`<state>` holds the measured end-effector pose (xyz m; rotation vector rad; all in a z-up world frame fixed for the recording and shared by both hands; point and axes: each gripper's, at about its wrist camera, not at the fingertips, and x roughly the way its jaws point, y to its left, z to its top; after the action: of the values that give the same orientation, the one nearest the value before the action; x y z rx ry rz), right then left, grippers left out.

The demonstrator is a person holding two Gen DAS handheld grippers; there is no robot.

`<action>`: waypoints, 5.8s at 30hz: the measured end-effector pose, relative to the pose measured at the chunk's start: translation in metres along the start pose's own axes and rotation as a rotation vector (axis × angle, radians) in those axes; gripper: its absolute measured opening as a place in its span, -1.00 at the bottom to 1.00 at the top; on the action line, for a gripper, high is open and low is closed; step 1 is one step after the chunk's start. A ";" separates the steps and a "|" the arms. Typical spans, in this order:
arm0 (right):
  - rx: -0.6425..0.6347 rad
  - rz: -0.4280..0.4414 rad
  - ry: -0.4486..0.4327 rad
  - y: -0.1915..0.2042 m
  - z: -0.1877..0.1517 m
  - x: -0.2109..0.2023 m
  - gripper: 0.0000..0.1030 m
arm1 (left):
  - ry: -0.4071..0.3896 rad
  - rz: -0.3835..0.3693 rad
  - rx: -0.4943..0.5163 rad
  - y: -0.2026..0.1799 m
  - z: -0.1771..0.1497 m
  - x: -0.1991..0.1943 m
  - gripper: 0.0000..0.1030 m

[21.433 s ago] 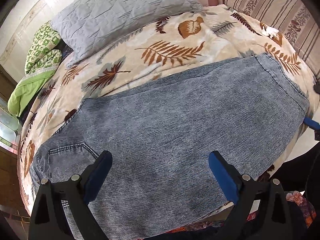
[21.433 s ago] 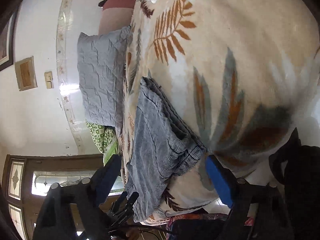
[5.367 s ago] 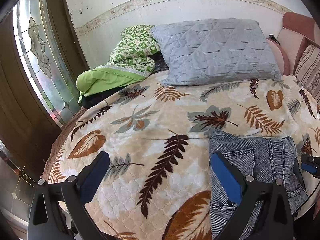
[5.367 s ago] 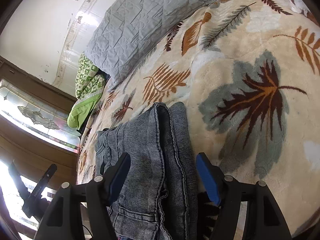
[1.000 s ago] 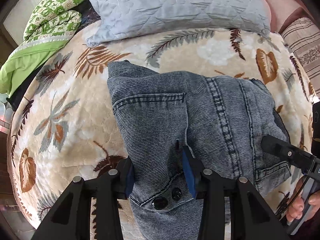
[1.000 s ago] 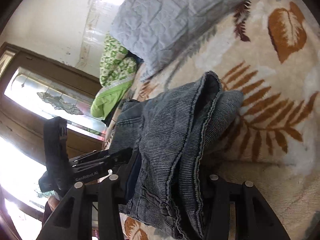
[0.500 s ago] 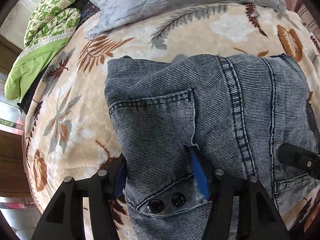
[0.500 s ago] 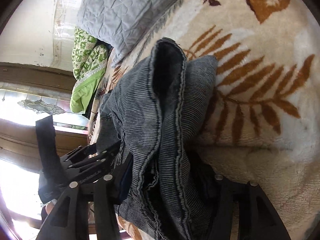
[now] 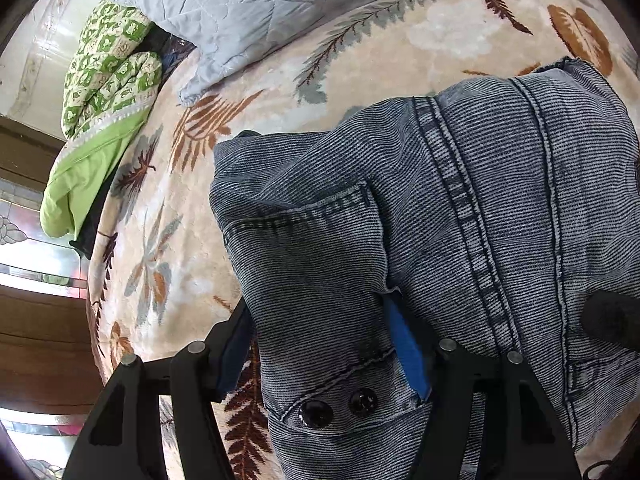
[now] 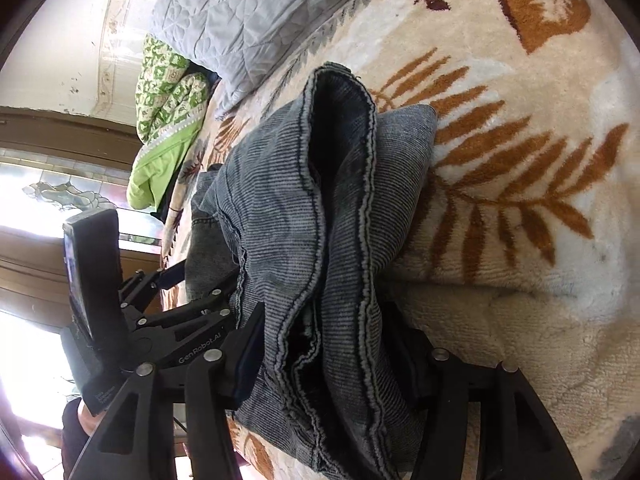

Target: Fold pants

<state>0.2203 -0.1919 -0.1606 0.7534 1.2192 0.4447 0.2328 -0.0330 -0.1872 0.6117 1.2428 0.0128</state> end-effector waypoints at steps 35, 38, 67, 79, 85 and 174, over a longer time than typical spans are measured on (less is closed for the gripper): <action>-0.221 0.017 -0.487 0.055 -0.042 -0.133 0.24 | -0.370 -0.124 -0.247 0.058 -0.087 -0.171 0.69; -0.211 0.017 -0.499 0.050 -0.043 -0.136 0.24 | -0.371 -0.128 -0.245 0.058 -0.094 -0.173 0.69; -0.238 0.031 -0.425 0.037 -0.052 -0.127 0.30 | -0.267 -0.140 -0.351 0.091 -0.132 -0.098 0.69; -0.284 0.073 -0.334 0.069 -0.043 -0.060 0.25 | -0.261 -0.202 -0.473 0.107 -0.085 -0.029 0.69; -0.197 -0.002 -0.229 0.047 -0.033 -0.020 0.19 | -0.228 -0.211 -0.349 0.071 -0.064 -0.011 0.69; -0.615 -0.374 -0.682 0.103 -0.191 -0.111 0.36 | -0.567 -0.063 -0.435 0.072 -0.189 -0.174 0.99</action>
<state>0.0144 -0.1431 -0.0401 0.1058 0.5057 0.1985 0.0281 0.0508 -0.0373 0.1718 0.6741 0.0526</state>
